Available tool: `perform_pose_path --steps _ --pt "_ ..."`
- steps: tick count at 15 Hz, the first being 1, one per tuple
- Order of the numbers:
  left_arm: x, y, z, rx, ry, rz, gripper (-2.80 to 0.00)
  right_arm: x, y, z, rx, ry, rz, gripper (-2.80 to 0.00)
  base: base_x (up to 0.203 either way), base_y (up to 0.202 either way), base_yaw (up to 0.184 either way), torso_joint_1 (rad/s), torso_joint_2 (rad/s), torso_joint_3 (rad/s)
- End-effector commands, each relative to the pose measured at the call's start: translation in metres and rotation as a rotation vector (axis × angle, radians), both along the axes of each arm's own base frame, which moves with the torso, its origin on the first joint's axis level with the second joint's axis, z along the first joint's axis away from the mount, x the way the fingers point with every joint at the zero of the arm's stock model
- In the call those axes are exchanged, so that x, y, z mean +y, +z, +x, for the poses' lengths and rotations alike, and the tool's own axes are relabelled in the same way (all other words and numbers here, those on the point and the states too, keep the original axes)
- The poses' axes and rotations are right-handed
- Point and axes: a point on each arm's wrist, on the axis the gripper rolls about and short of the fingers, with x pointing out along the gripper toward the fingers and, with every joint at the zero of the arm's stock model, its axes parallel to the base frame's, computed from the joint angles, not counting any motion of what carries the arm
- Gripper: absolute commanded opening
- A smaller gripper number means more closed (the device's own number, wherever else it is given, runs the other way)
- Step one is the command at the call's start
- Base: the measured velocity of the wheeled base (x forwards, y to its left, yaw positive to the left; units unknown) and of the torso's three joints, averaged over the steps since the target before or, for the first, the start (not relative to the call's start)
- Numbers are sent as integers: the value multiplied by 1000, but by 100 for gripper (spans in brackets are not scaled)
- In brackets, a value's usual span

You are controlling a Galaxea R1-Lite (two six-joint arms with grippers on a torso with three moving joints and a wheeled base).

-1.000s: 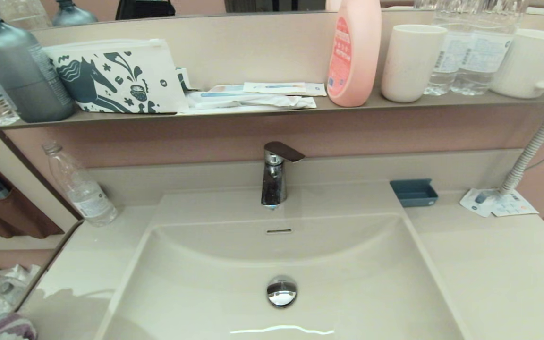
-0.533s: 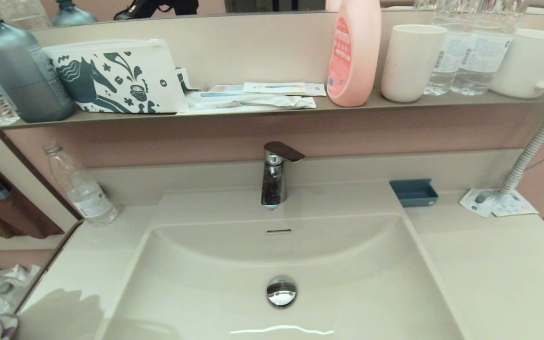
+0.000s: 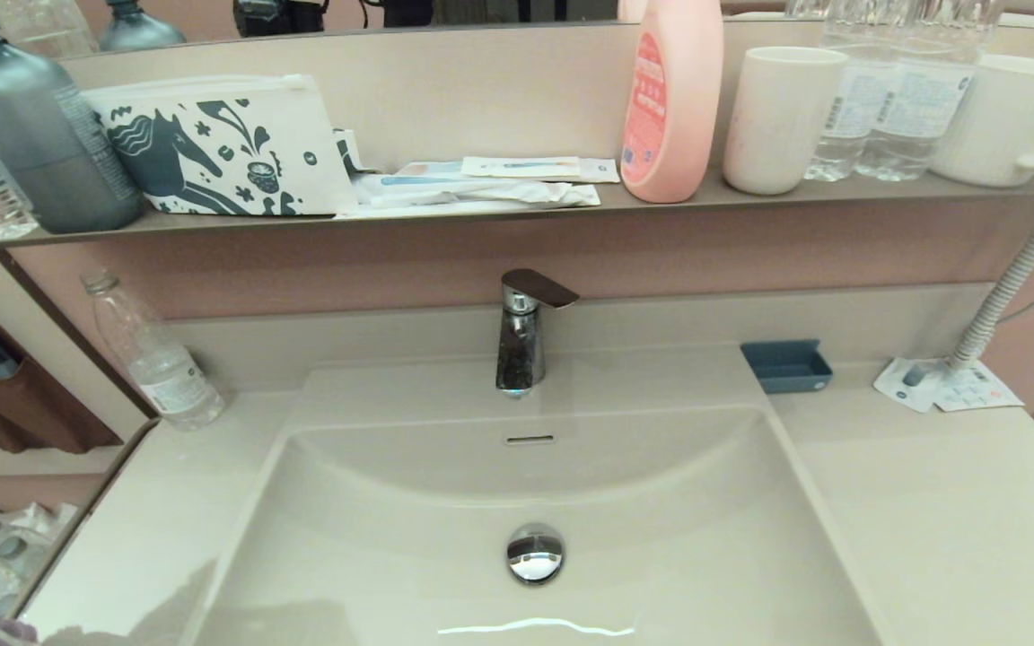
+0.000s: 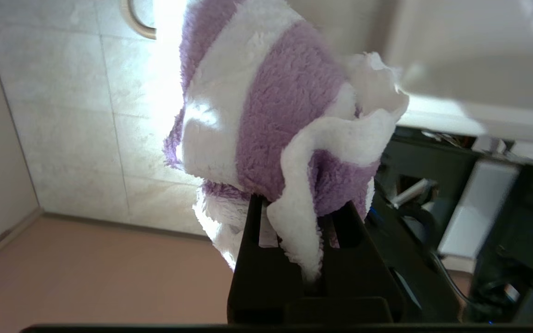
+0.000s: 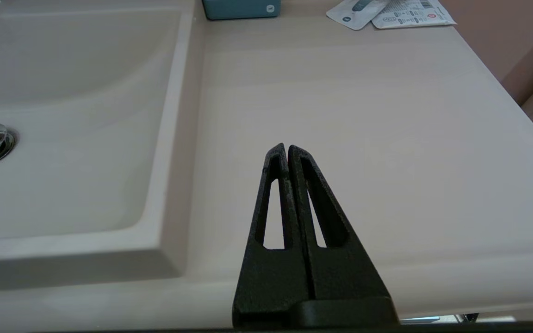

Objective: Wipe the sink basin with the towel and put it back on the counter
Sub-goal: Pick up the cloth

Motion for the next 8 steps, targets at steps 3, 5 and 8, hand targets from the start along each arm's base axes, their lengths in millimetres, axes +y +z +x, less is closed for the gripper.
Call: perform_pose_path --steps 3,5,8 --pt "-33 10 -19 -99 -101 40 -280 0 0 0 1 0 0 -280 0 0 0 0 0 0" --pt "-35 9 -15 -153 -172 -36 -280 0 0 0 0 0 1 -280 0 0 0 0 0 0" --pt "-35 9 1 -196 -281 -203 -280 0 0 0 1 0 1 -280 0 0 0 0 0 0"
